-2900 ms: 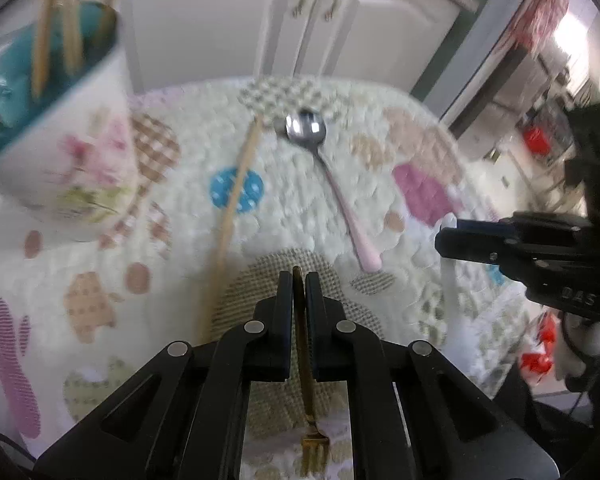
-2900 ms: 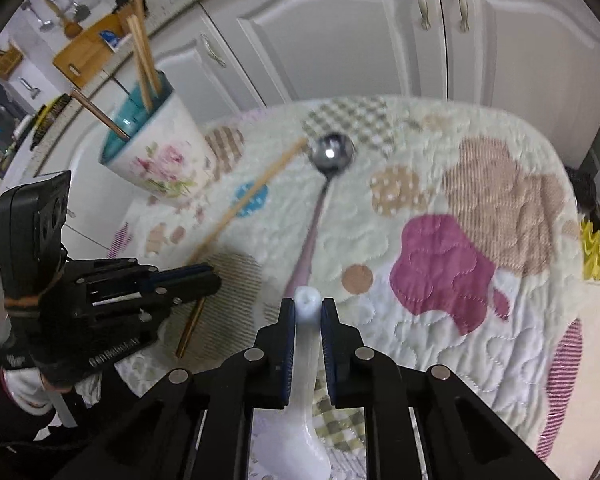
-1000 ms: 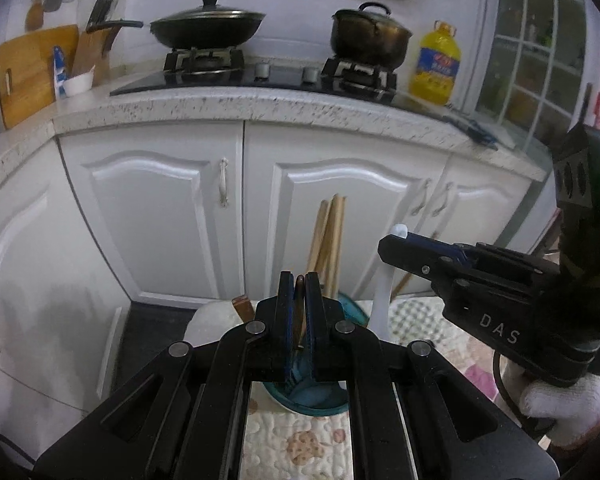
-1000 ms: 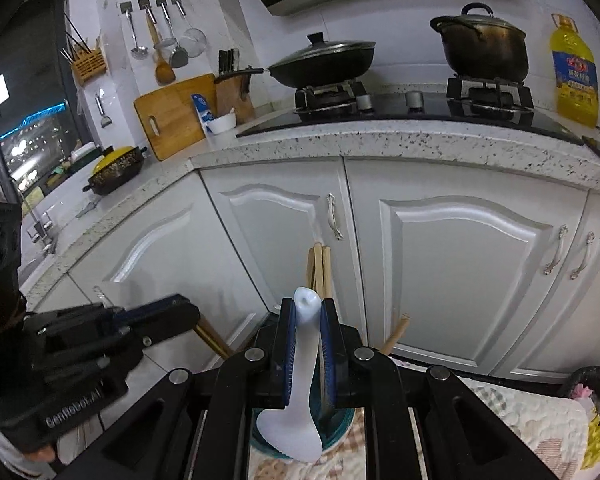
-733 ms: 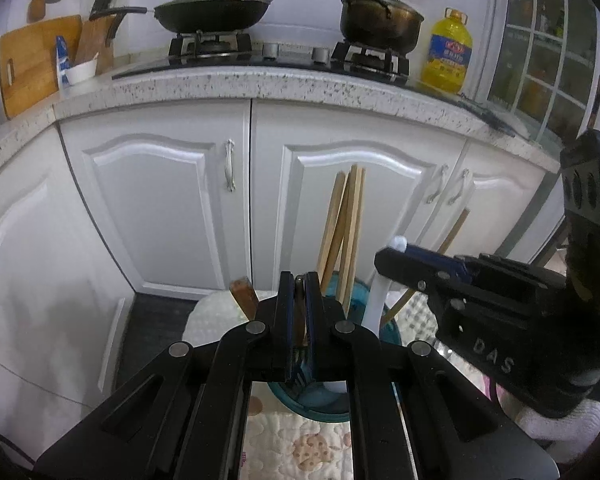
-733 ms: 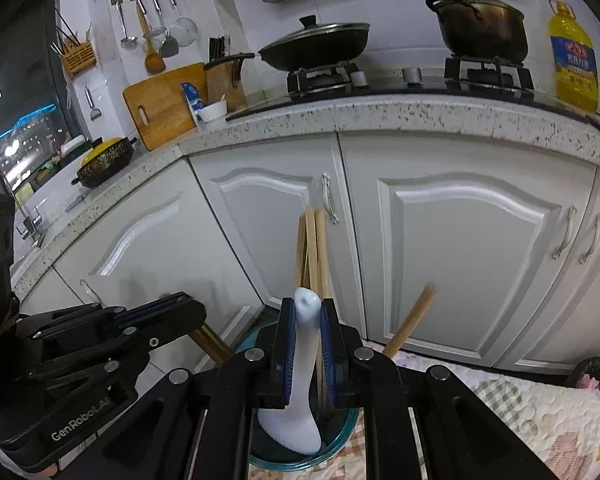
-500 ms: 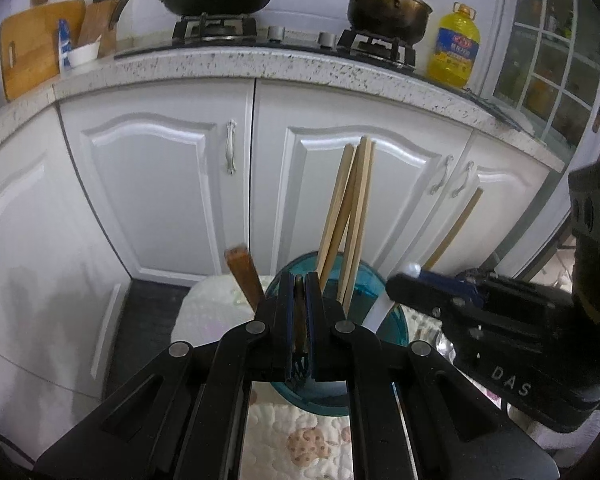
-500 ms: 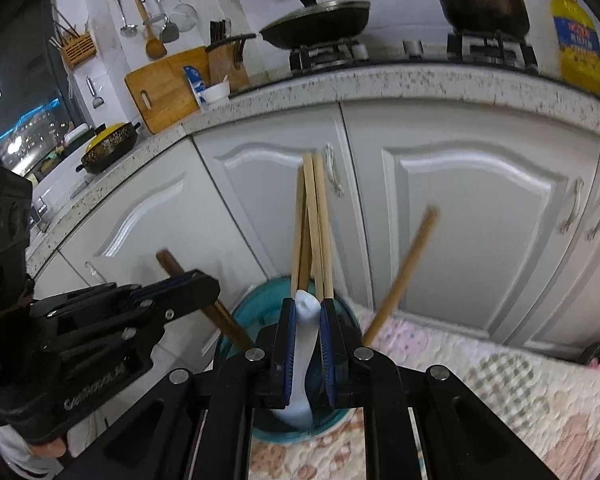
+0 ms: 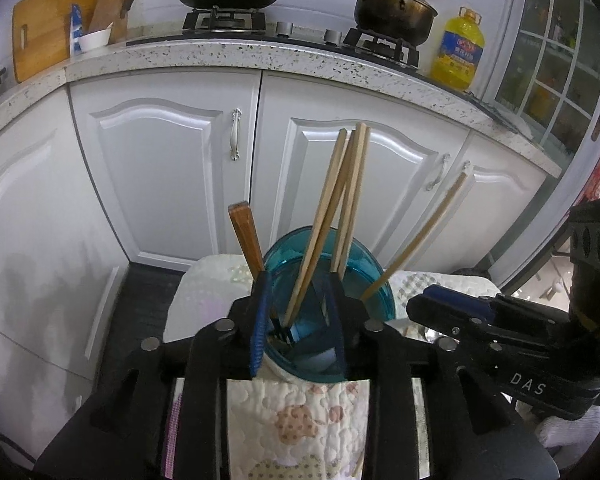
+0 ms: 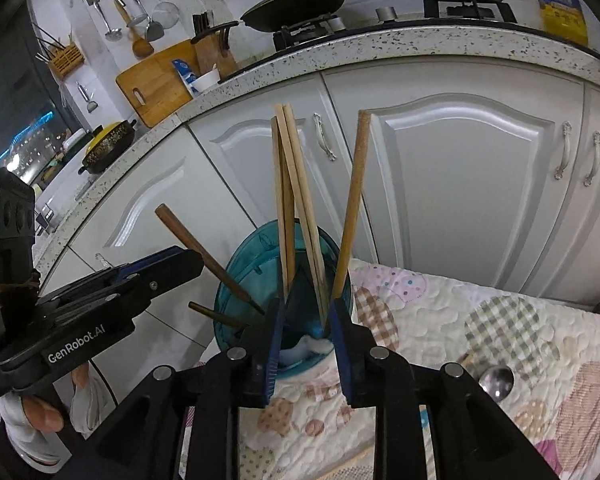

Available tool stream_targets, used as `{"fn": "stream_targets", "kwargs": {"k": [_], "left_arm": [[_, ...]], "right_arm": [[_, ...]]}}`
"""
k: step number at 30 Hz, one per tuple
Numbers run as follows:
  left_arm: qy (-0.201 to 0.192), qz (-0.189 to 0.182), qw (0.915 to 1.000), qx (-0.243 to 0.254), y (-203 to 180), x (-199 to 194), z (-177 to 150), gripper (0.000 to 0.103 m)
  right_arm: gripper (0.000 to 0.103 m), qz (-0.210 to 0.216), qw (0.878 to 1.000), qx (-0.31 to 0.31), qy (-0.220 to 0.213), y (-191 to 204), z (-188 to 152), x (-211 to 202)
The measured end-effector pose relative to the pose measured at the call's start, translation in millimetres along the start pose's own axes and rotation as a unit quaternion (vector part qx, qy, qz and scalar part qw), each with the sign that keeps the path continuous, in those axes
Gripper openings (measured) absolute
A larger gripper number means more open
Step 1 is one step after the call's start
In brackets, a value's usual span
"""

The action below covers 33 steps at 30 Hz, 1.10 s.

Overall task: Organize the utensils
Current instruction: 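Open both grippers and withdraw them from the holder, then grasp the loose chopstick with the left gripper while the right gripper grasps the steel spoon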

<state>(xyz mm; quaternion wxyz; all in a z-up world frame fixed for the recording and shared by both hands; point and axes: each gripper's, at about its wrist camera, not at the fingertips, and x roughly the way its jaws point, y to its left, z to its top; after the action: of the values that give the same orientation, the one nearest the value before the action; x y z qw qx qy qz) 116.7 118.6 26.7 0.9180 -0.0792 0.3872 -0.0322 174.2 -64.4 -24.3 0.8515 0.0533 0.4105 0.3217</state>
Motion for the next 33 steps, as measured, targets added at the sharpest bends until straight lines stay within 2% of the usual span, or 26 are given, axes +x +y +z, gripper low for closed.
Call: {"fn": "stream_targets", "kwargs": {"k": [9,16,18,21,33], "left_arm": [[-0.019,0.022,0.9996,0.005,-9,-24,-14,0.039],[-0.025,0.031,0.9992,0.009,-21,-37,-27,0.041],[-0.027,0.034,0.999,0.012,-26,-39,-32,0.045],[-0.029,0.03,0.999,0.017,-35,-43,-37,0.049],[-0.01,0.014,0.9987,0.047,-74,-38,-64,0.05]], "right_arm": [[0.028,-0.016,1.0,-0.004,-0.008,8,-12,-19],[0.034,-0.04,0.999,-0.01,-0.019,10,-23,-40],[0.035,-0.049,0.999,-0.011,-0.021,10,-27,-46],[0.037,-0.061,0.998,-0.014,-0.023,8,-34,-55],[0.039,-0.088,0.996,0.001,-0.025,-8,-61,-85]]}}
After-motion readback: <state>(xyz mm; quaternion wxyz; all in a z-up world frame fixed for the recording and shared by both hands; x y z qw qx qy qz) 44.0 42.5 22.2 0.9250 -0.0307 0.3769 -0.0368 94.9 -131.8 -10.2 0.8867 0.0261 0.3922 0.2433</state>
